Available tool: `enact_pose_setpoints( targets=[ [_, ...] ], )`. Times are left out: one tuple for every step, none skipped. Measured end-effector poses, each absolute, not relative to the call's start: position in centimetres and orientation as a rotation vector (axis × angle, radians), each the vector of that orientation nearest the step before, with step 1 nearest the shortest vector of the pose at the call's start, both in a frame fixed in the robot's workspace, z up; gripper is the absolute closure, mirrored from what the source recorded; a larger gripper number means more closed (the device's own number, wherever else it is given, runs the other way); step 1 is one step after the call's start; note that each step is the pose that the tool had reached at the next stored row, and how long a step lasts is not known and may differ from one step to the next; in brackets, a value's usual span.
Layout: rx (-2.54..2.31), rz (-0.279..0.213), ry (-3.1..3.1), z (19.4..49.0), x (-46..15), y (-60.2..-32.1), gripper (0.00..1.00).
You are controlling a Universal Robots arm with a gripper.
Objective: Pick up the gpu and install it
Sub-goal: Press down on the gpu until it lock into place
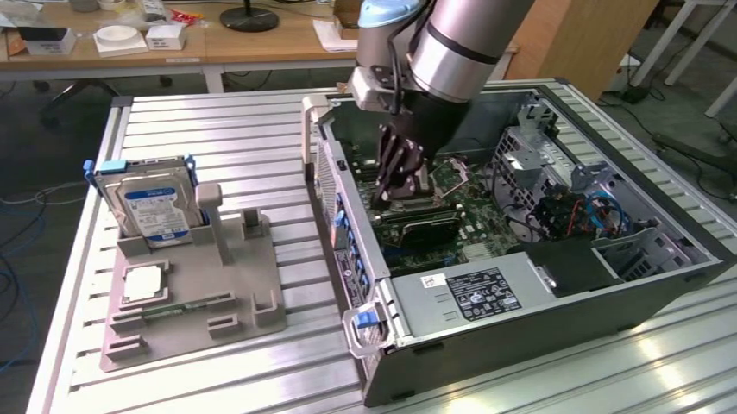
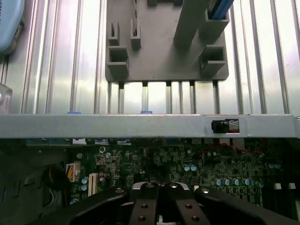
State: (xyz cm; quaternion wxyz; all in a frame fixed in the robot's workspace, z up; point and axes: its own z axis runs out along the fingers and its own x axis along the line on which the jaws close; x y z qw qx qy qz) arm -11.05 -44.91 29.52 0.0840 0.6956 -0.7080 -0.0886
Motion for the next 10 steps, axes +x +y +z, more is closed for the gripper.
enact_pose_setpoints(
  targets=[
    [2.075,-0.265,-2.112,29.4,-11.1,-44.8,0.9],
    [2.075,-0.265,-2.112,29.4,-11.2,-44.7,0.9],
    [2.076,-0.265,-2.112,29.4,-11.3,-44.6,0.9],
    [2.075,-0.265,-2.112,29.4,-11.4,-44.5,0.9],
    [2.075,-0.265,-2.112,29.4,-11.6,-44.5,0.9],
    [2.075,-0.265,-2.112,29.4,-11.9,-44.5,0.9],
    [2.075,-0.265,-2.112,29.4,-12.1,-44.5,0.9],
    [2.075,-0.265,-2.112,29.3,-12.2,-44.4,0.9],
    [2.075,-0.265,-2.112,29.3,-12.3,-44.4,0.9],
    [2.075,-0.265,-2.112,29.3,-12.3,-44.3,0.9]
  ],
)
